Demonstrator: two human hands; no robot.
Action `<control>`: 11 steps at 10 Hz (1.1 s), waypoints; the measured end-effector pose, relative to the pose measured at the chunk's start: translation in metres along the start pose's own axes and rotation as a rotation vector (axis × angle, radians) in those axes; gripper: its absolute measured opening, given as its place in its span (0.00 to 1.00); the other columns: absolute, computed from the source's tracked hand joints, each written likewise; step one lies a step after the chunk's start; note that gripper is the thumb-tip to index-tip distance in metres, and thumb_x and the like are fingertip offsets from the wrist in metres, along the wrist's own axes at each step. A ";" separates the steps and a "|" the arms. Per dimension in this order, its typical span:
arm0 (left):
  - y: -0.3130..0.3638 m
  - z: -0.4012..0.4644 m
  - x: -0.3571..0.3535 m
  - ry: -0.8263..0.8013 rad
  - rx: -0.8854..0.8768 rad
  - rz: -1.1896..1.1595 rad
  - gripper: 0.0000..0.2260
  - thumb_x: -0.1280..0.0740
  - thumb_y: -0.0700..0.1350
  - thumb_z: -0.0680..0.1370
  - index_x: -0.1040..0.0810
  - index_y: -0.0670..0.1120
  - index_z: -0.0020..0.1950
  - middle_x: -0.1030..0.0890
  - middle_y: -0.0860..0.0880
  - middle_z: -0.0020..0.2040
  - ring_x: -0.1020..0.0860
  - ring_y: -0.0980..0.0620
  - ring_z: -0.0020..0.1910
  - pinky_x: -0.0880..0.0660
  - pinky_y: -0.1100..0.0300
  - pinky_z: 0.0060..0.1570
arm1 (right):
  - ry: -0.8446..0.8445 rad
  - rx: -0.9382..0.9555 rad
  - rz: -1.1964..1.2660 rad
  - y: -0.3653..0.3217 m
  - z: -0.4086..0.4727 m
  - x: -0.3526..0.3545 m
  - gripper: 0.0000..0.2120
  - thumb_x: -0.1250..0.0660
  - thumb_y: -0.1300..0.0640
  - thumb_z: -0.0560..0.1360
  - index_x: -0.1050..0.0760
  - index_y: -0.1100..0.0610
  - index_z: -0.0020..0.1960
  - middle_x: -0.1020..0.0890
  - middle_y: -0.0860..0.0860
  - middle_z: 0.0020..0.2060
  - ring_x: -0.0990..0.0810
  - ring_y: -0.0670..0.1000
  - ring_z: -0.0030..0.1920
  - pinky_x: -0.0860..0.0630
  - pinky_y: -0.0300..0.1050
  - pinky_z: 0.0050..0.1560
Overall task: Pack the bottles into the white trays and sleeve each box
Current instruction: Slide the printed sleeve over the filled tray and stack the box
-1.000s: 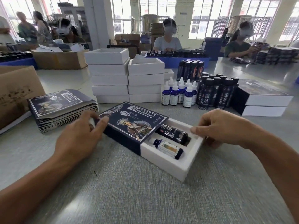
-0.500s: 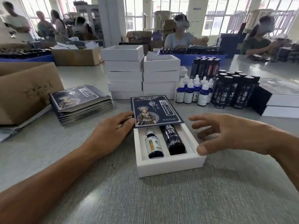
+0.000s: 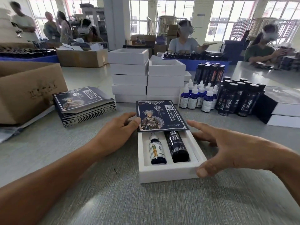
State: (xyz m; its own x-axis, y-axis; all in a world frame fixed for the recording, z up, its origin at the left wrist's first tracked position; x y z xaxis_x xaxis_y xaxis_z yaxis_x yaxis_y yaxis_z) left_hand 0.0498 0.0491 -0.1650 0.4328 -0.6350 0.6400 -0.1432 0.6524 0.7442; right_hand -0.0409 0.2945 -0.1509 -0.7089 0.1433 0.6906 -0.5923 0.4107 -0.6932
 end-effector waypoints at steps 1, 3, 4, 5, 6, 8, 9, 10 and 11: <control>0.002 0.030 0.001 0.006 0.024 -0.078 0.11 0.41 0.57 0.82 0.23 0.61 0.61 0.17 0.59 0.53 0.21 0.62 0.53 0.24 0.55 0.59 | 0.015 -0.036 -0.016 0.002 0.000 0.000 0.58 0.20 0.30 0.52 0.53 0.22 0.71 0.32 0.16 0.57 0.36 0.17 0.56 0.36 0.31 0.57; -0.016 0.095 -0.001 0.115 0.210 -0.075 0.25 0.40 0.52 0.83 0.37 0.42 0.77 0.32 0.42 0.75 0.34 0.44 0.73 0.40 0.51 0.74 | 0.022 -0.008 -0.022 -0.009 -0.001 -0.009 0.45 0.24 0.26 0.55 0.47 0.19 0.63 0.30 0.21 0.62 0.30 0.26 0.61 0.31 0.30 0.62; -0.019 0.108 -0.001 0.169 0.211 -0.128 0.21 0.39 0.49 0.82 0.29 0.42 0.74 0.26 0.42 0.70 0.28 0.45 0.68 0.36 0.54 0.71 | 0.108 -0.013 -0.008 -0.009 -0.008 -0.016 0.37 0.28 0.22 0.56 0.50 0.11 0.54 0.31 0.18 0.59 0.30 0.26 0.59 0.29 0.22 0.51; -0.022 0.113 -0.006 0.149 0.164 -0.113 0.14 0.38 0.48 0.82 0.20 0.44 0.62 0.18 0.45 0.58 0.21 0.46 0.57 0.26 0.64 0.59 | 0.217 0.025 -0.088 -0.007 -0.009 -0.018 0.45 0.30 0.19 0.53 0.53 0.14 0.61 0.37 0.15 0.60 0.35 0.22 0.60 0.33 0.28 0.53; -0.020 0.114 -0.006 0.168 0.118 -0.112 0.11 0.38 0.46 0.82 0.17 0.44 0.54 0.16 0.46 0.49 0.19 0.48 0.49 0.23 0.65 0.51 | 0.259 0.074 -0.176 -0.012 -0.006 -0.023 0.46 0.32 0.18 0.55 0.48 0.20 0.68 0.34 0.20 0.62 0.34 0.24 0.61 0.33 0.35 0.56; -0.017 0.113 -0.006 0.180 0.104 -0.119 0.12 0.37 0.48 0.82 0.19 0.47 0.61 0.17 0.47 0.56 0.20 0.50 0.53 0.25 0.56 0.58 | 0.328 0.036 -0.223 -0.006 -0.008 -0.021 0.46 0.33 0.17 0.53 0.49 0.19 0.66 0.36 0.18 0.62 0.37 0.22 0.60 0.34 0.33 0.50; -0.015 0.115 -0.010 0.158 0.101 -0.079 0.16 0.37 0.49 0.82 0.23 0.47 0.68 0.20 0.47 0.63 0.23 0.51 0.58 0.31 0.61 0.58 | 0.365 0.020 -0.231 -0.002 -0.005 -0.020 0.47 0.34 0.16 0.52 0.49 0.19 0.67 0.37 0.18 0.62 0.38 0.21 0.60 0.33 0.33 0.50; -0.013 0.114 -0.012 0.150 0.090 -0.067 0.17 0.38 0.49 0.83 0.24 0.47 0.70 0.21 0.47 0.65 0.25 0.53 0.58 0.34 0.63 0.57 | 0.384 0.006 -0.231 -0.002 -0.003 -0.018 0.44 0.35 0.16 0.54 0.47 0.19 0.66 0.34 0.20 0.62 0.35 0.24 0.60 0.31 0.35 0.51; -0.012 0.113 -0.012 0.152 0.085 -0.057 0.17 0.38 0.49 0.83 0.24 0.47 0.70 0.21 0.48 0.65 0.24 0.52 0.60 0.33 0.62 0.58 | 0.397 -0.004 -0.224 -0.003 -0.003 -0.016 0.39 0.34 0.17 0.55 0.45 0.18 0.63 0.31 0.22 0.60 0.32 0.26 0.59 0.29 0.35 0.49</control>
State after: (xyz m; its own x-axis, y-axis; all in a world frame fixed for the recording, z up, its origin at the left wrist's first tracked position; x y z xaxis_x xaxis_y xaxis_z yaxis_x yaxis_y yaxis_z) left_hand -0.0541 0.0023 -0.1602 0.5713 -0.5957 0.5646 -0.1868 0.5755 0.7962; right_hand -0.0270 0.2936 -0.1590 -0.3611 0.3840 0.8498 -0.7125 0.4744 -0.5171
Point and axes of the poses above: each hand's wrist, its own z-axis towards the middle knuckle, its own x-axis out of the back of the hand, y = z × x, the point moved 8 cm from there along z, towards the middle knuckle
